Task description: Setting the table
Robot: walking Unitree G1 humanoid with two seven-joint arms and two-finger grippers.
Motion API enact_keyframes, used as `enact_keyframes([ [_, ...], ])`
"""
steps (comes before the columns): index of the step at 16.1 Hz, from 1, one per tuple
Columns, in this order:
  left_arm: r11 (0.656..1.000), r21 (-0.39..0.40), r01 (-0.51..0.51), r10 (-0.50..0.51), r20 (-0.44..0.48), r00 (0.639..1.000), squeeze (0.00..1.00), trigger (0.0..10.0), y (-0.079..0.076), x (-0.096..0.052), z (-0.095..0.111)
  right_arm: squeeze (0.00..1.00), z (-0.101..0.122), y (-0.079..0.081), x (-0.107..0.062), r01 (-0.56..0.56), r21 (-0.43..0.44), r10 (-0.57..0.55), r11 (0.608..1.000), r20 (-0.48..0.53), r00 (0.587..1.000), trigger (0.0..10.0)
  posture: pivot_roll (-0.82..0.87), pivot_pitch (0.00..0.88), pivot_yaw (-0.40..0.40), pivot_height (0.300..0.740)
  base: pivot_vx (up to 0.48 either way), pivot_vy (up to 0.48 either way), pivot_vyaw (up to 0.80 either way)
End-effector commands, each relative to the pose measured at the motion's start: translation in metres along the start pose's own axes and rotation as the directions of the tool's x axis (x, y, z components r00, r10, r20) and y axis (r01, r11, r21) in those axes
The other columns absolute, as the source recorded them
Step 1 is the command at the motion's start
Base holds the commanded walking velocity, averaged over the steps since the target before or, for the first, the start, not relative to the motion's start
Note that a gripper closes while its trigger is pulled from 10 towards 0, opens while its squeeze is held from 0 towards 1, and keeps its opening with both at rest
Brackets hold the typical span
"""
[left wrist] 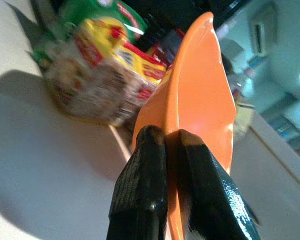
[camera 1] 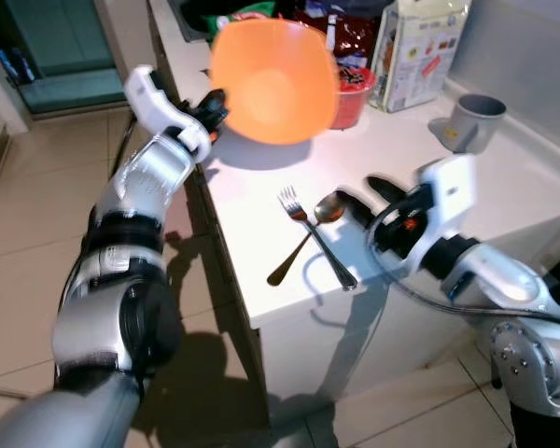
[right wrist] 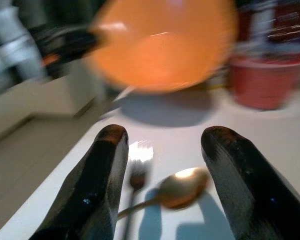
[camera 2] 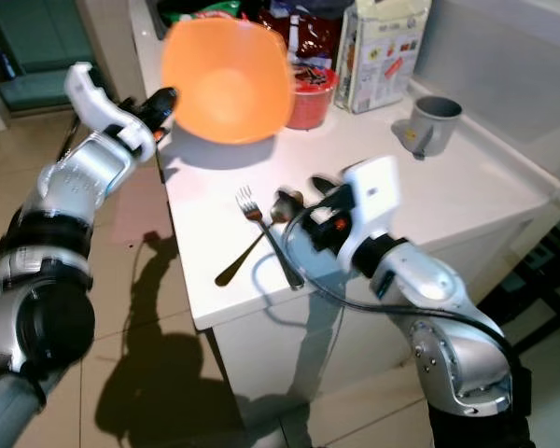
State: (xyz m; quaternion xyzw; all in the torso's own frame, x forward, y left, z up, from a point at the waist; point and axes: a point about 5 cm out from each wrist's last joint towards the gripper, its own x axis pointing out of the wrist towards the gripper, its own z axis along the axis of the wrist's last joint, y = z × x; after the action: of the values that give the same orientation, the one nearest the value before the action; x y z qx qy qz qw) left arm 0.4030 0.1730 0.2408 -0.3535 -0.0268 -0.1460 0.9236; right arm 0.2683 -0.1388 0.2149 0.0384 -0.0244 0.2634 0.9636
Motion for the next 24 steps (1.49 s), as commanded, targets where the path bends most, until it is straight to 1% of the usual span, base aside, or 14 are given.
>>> enact_keyframes([
  [1,0.992,0.117,0.044,-0.057,0.116,0.992,0.0,3.5,-0.018,-0.004,0.029,0.0,0.008,-0.009,-0.002,0.076,0.005,-0.076,0.997,0.053,0.996,10.0,-0.06,0.0,0.055,0.74,0.0,0.0,0.0],
  [2,0.979,0.194,0.06,-0.092,0.157,0.983,0.0,10.0,-0.028,-0.015,0.037,0.0,0.012,-0.01,-0.003,0.12,0.052,-0.125,0.991,0.097,0.987,10.0,-0.06,0.0,0.048,0.74,0.0,0.0,0.0],
  [3,0.982,0.178,0.056,-0.093,0.209,0.973,0.0,10.0,-0.033,-0.028,0.047,0.0,0.014,-0.01,-0.004,0.142,0.096,-0.153,0.985,0.13,0.98,10.0,-0.05,0.0,0.044,0.74,0.0,0.0,0.0],
  [5,0.968,0.242,0.059,-0.132,0.298,0.945,0.0,10.0,-0.039,-0.056,0.054,0.0,0.012,-0.009,-0.005,0.166,0.14,-0.187,0.976,0.147,0.971,10.0,-0.02,0.0,0.019,0.74,0.0,0.0,0.0],
  [6,0.96,0.275,0.061,-0.15,0.318,0.936,0.0,10.0,-0.041,-0.072,0.052,0.0,0.009,-0.009,-0.004,0.182,0.152,-0.203,0.971,0.142,0.969,10.0,-0.01,0.0,0.011,0.74,0.0,0.0,0.0],
  [7,0.956,0.285,0.065,-0.158,0.32,0.934,0.0,10.0,-0.042,-0.079,0.051,0.0,0.007,-0.009,-0.004,0.187,0.158,-0.209,0.97,0.14,0.968,10.0,-0.01,0.0,0.011,0.74,0.0,0.0,0.0],
  [8,0.956,0.284,0.073,-0.163,0.308,0.937,0.0,10.0,-0.043,-0.093,0.044,0.0,0.005,-0.008,-0.002,0.195,0.174,-0.221,0.965,0.14,0.965,10.0,0.0,0.0,0.006,0.74,0.0,-0.315,0.0],
  [10,0.956,0.266,0.126,-0.201,0.279,0.939,0.0,10.0,-0.045,-0.113,0.029,0.0,0.005,-0.006,-0.001,0.198,0.187,-0.226,0.962,0.146,0.963,10.0,-0.01,0.0,0.003,0.74,0.0,-0.411,0.0],
  [12,0.943,0.283,0.175,-0.248,0.248,0.937,0.0,10.0,-0.051,-0.125,0.018,0.0,0.005,-0.005,-0.002,0.196,0.189,-0.225,0.962,0.149,0.963,10.0,-0.02,0.0,0.001,0.74,0.0,-0.48,0.0],
  [16,0.93,0.307,0.203,-0.278,0.226,0.934,0.0,10.0,-0.061,-0.132,0.014,0.0,0.005,-0.006,-0.001,0.193,0.181,-0.221,0.964,0.155,0.963,10.0,-0.01,0.0,-0.005,0.74,0.0,-0.48,0.0],
  [19,0.931,0.311,0.19,-0.265,0.218,0.939,0.0,10.0,-0.06,-0.133,0.013,0.0,0.005,-0.005,-0.001,0.193,0.182,-0.222,0.964,0.157,0.962,10.0,-0.01,0.0,-0.004,0.74,0.0,-0.48,0.0],
  [21,0.934,0.323,0.15,-0.228,0.221,0.948,0.0,10.0,-0.055,-0.131,0.012,0.0,0.005,-0.004,-0.002,0.19,0.181,-0.22,0.965,0.162,0.962,10.0,-0.02,0.0,-0.002,0.74,0.0,-0.48,0.0],
  [23,0.917,0.385,0.106,-0.186,0.177,0.966,0.0,10.0,-0.05,-0.126,0.002,0.0,0.002,-0.005,-0.003,0.198,0.168,-0.224,0.966,0.154,0.962,10.0,-0.01,0.0,-0.004,0.74,0.0,-0.48,0.0],
  [24,0.913,0.399,0.087,-0.166,0.167,0.972,0.0,10.0,-0.048,-0.123,-0.003,0.0,0.0,-0.007,-0.003,0.219,0.134,-0.238,0.966,0.143,0.961,10.0,-0.01,0.0,-0.003,0.74,0.0,-0.48,0.0],
])
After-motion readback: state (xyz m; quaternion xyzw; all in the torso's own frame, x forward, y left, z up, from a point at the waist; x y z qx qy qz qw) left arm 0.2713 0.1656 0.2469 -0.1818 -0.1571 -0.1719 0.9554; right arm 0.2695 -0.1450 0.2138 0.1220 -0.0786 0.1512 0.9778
